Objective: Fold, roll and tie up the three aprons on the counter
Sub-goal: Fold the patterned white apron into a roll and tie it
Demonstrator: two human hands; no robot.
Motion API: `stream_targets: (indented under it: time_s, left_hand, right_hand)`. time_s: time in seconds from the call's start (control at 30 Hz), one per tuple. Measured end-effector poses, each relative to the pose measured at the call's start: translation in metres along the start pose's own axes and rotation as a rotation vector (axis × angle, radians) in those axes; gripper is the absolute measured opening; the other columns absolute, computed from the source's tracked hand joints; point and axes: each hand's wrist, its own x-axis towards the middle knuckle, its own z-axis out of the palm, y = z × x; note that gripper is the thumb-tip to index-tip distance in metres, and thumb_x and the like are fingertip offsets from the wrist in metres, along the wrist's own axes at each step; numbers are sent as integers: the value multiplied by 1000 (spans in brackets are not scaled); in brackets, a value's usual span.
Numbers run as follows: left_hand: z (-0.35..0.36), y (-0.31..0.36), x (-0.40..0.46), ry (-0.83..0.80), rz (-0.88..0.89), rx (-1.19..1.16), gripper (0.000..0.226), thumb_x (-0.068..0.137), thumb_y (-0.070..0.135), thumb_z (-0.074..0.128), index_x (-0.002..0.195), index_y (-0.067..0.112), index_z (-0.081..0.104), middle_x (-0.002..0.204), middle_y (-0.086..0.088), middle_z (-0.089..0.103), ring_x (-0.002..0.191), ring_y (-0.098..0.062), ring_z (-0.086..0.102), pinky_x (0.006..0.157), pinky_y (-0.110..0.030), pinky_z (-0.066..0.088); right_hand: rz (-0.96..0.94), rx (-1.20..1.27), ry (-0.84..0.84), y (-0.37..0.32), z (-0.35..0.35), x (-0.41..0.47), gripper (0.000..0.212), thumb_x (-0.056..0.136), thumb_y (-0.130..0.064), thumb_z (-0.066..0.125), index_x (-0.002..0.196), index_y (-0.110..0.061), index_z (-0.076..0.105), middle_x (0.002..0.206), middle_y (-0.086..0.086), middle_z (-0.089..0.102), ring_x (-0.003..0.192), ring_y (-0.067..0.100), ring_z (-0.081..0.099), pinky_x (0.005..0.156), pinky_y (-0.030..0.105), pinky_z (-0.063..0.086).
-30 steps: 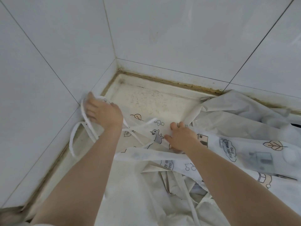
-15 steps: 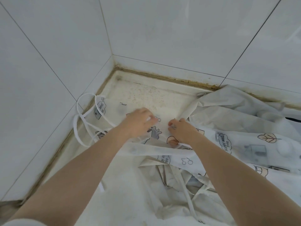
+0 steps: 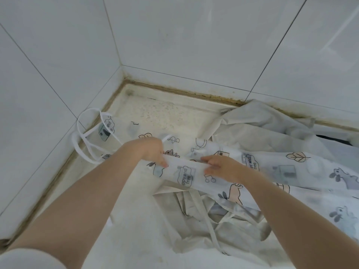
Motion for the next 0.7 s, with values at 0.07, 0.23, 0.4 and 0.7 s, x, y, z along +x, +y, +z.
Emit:
stream_targets:
  time_s: [0.07,0.23,0.4,0.7]
  left_hand:
    - [-2,-7,2,54,-80,44,24,82,35,65,70,15,68,70,-2,57,61,-17,50,57,-26,37]
    - [8,-5,10,94,-332,52,25,88,5,49,110,12,58,113,-3,57,101,-26,55,89,-37,40]
    - [34,16,-4,245,-501,288,25,86,17,50,110,19,58,106,1,58,110,-22,47,103,-39,23]
    - [75,113,27,366,242,-78,58,101,32,27,150,12,4,159,-6,0,146,-21,-3,119,-37,-1]
  right_hand:
    - [61,72,51,0,7,1,34,96,-21,51,128,-10,56,148,-12,36,132,12,38,109,24,27]
    - [207,122,88,1,6,10,30,87,-14,53,116,-17,60,126,-5,54,112,17,52,96,26,41]
    - [280,-154,125,-4,16,9,18,86,-35,53,86,-18,60,118,-5,46,108,17,49,89,30,38]
    - [168,-187,250,2,26,-2,26,91,-29,50,112,-19,61,125,3,48,119,24,44,97,32,35]
